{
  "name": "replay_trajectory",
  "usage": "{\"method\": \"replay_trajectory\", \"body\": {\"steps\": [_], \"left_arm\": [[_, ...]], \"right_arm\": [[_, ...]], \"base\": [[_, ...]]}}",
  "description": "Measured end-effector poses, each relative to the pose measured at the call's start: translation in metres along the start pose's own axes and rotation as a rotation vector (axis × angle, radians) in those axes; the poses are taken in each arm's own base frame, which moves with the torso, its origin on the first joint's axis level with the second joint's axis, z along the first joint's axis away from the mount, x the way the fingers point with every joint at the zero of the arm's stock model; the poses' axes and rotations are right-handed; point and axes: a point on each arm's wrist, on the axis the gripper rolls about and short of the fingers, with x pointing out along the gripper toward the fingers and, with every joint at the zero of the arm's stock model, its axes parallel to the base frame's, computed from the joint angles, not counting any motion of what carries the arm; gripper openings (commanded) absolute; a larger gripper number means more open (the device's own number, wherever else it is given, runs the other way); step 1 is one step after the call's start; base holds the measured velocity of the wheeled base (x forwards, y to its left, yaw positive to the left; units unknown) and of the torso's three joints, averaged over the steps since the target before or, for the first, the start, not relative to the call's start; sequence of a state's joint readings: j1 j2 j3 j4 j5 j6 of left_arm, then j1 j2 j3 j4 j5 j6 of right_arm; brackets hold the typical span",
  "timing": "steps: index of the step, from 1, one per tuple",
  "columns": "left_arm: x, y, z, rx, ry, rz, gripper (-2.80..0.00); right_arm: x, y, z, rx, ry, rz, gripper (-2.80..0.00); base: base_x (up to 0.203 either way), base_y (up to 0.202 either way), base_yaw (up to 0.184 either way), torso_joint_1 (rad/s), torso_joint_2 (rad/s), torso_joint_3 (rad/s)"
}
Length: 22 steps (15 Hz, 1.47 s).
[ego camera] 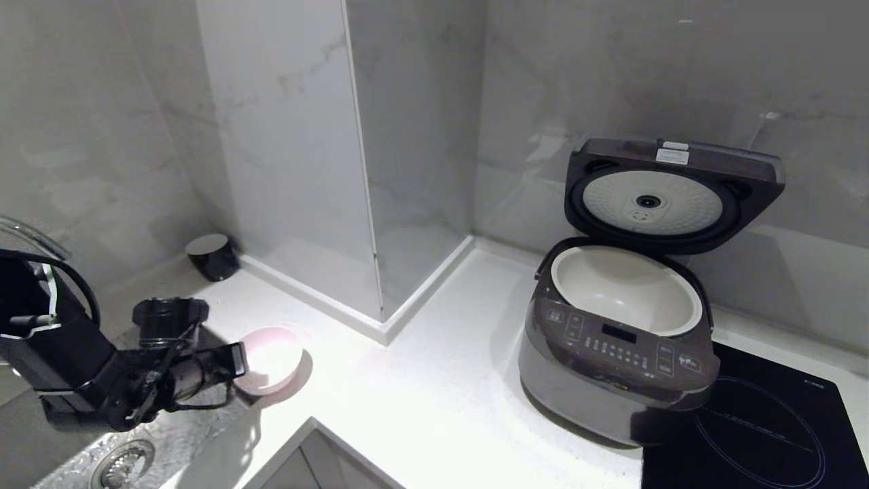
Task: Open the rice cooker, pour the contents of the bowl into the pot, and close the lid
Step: Fill a bowl with water from the tap
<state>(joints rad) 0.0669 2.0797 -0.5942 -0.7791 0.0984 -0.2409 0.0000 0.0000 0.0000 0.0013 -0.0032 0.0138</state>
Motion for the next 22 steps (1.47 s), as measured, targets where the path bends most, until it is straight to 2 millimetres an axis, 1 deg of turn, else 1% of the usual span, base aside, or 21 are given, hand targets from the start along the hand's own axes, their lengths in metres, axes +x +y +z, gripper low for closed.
{"method": "replay_trajectory", "body": {"steps": [3,5,9,11,13,15,17,20,22], "left_arm": [[-0.007,0.033,-0.008,-0.064,0.03,0.035,-2.8],[-0.012,0.055,-0.01,-0.109,0.002,0.071,-2.8],[-0.019,0.096,-0.009,-0.202,-0.036,0.12,-2.8],[-0.02,0.116,-0.006,-0.243,-0.055,0.164,-2.8],[-0.019,0.133,-0.008,-0.256,-0.053,0.206,-2.8],[-0.015,0.147,-0.009,-0.267,-0.05,0.238,-2.8],[-0.006,0.159,-0.006,-0.283,-0.062,0.262,-2.8],[0.012,0.172,0.004,-0.291,-0.094,0.283,-2.8],[0.017,0.179,0.004,-0.301,-0.098,0.296,-2.8]], "right_arm": [[0.0,0.0,0.0,0.0,0.0,0.0,-2.8],[0.0,0.0,0.0,0.0,0.0,0.0,-2.8],[0.0,0.0,0.0,0.0,0.0,0.0,-2.8],[0.0,0.0,0.0,0.0,0.0,0.0,-2.8],[0.0,0.0,0.0,0.0,0.0,0.0,-2.8],[0.0,0.0,0.0,0.0,0.0,0.0,-2.8],[0.0,0.0,0.0,0.0,0.0,0.0,-2.8],[0.0,0.0,0.0,0.0,0.0,0.0,-2.8],[0.0,0.0,0.0,0.0,0.0,0.0,-2.8]], "base": [[0.0,0.0,0.0,0.0,0.0,0.0],[0.0,0.0,0.0,0.0,0.0,0.0],[0.0,0.0,0.0,0.0,0.0,0.0],[0.0,0.0,0.0,0.0,0.0,0.0],[0.0,0.0,0.0,0.0,0.0,0.0],[0.0,0.0,0.0,0.0,0.0,0.0],[0.0,0.0,0.0,0.0,0.0,0.0],[0.0,0.0,0.0,0.0,0.0,0.0],[0.0,0.0,0.0,0.0,0.0,0.0]]}}
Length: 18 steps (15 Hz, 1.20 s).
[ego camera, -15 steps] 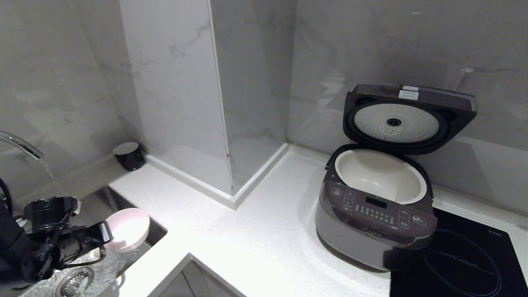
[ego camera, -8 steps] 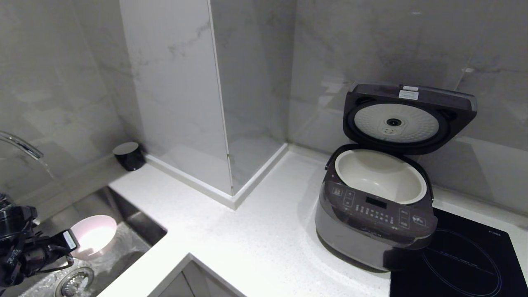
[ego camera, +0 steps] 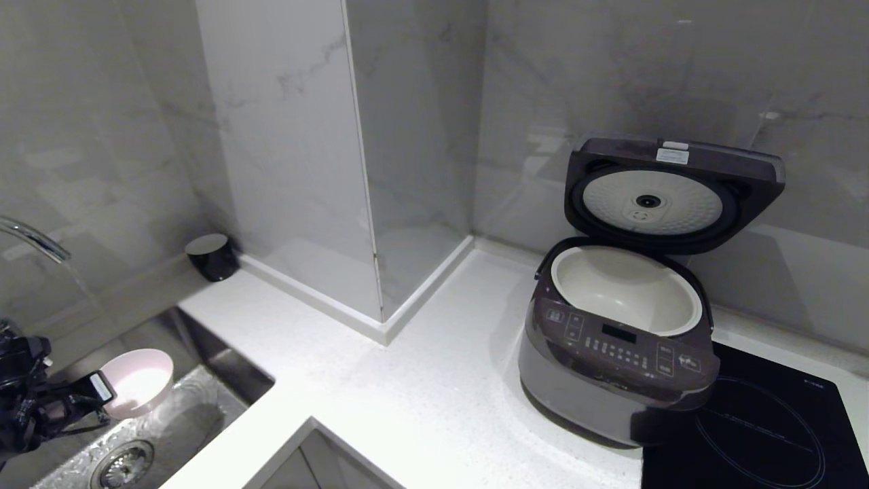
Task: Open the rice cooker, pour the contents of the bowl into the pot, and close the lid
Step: Fill a bowl with water from the tap
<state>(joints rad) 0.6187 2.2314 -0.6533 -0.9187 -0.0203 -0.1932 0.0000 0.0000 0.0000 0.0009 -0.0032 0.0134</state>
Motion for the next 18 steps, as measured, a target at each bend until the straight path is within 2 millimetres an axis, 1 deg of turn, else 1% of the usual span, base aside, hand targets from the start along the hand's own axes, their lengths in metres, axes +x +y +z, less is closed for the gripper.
{"method": "replay_trajectory", "body": {"steps": [5,8,12,15,18], "left_arm": [[0.002,0.019,0.0,-0.032,0.001,0.041,-2.8],[0.009,0.025,0.014,-0.05,-0.047,0.054,-2.8],[0.018,0.023,0.023,-0.049,-0.081,0.047,-2.8],[0.032,0.018,0.031,-0.045,-0.114,0.078,-2.8],[0.045,0.015,0.035,-0.044,-0.1,0.096,-2.8]], "right_arm": [[0.0,0.0,0.0,0.0,0.0,0.0,-2.8],[0.0,0.0,0.0,0.0,0.0,0.0,-2.8],[0.0,0.0,0.0,0.0,0.0,0.0,-2.8],[0.0,0.0,0.0,0.0,0.0,0.0,-2.8],[0.0,0.0,0.0,0.0,0.0,0.0,-2.8]], "base": [[0.0,0.0,0.0,0.0,0.0,0.0],[0.0,0.0,0.0,0.0,0.0,0.0],[0.0,0.0,0.0,0.0,0.0,0.0],[0.0,0.0,0.0,0.0,0.0,0.0],[0.0,0.0,0.0,0.0,0.0,0.0]]}}
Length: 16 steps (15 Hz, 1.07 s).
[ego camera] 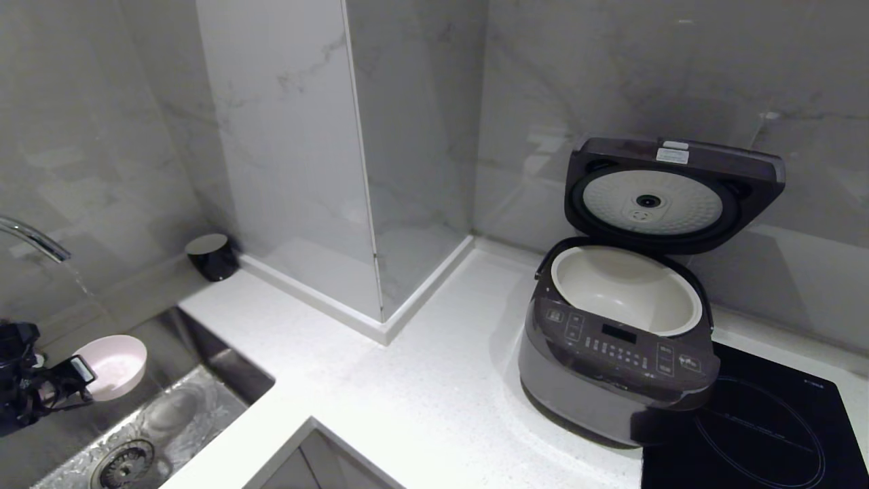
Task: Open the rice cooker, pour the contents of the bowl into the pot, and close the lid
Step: Fill a bowl with water from the tap
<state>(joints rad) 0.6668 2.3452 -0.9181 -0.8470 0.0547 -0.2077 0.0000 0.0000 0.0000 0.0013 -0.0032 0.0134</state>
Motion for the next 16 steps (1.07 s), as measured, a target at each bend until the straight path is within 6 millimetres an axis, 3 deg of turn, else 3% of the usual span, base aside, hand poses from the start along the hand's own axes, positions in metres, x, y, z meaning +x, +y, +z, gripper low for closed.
{"method": "replay_trajectory", "body": {"steps": [11,16], "left_arm": [[0.016,-0.012,0.02,-0.032,-0.018,-0.005,-2.8],[0.018,-0.012,0.021,-0.032,-0.02,0.001,-2.8]], "right_arm": [[0.0,0.0,0.0,0.0,0.0,0.0,-2.8],[0.0,0.0,0.0,0.0,0.0,0.0,-2.8]], "base": [[0.0,0.0,0.0,0.0,0.0,0.0],[0.0,0.0,0.0,0.0,0.0,0.0]]}}
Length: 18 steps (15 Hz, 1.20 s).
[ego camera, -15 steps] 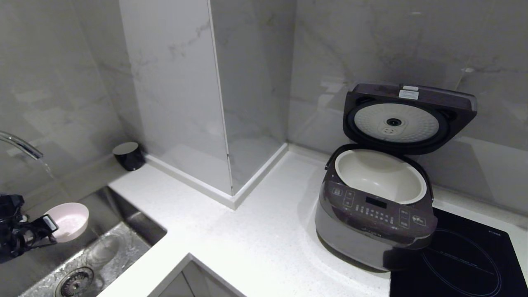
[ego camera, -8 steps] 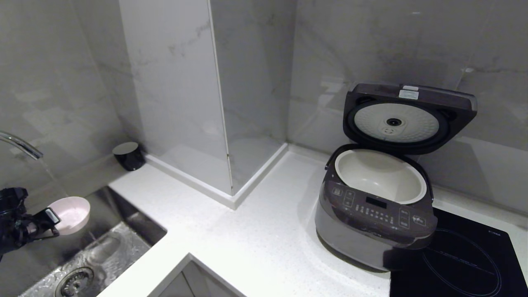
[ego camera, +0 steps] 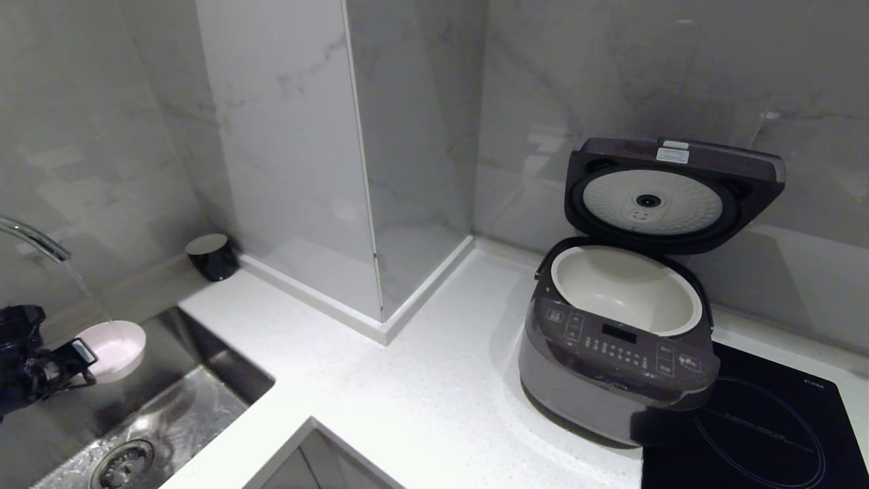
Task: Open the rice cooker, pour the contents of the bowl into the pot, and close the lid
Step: Fill a bowl with water from the tap
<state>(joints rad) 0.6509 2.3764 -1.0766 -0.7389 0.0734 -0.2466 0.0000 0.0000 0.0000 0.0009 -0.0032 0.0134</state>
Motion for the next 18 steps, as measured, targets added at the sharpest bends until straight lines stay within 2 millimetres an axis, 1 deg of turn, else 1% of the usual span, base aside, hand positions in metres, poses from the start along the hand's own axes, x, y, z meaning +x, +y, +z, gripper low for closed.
{"method": "replay_trajectory", "body": {"steps": [18], "left_arm": [[-0.0017,-0.0001,0.0048,-0.012,-0.014,-0.001,-2.8]], "right_arm": [[0.0,0.0,0.0,0.0,0.0,0.0,-2.8]], "base": [[0.0,0.0,0.0,0.0,0.0,0.0]]}}
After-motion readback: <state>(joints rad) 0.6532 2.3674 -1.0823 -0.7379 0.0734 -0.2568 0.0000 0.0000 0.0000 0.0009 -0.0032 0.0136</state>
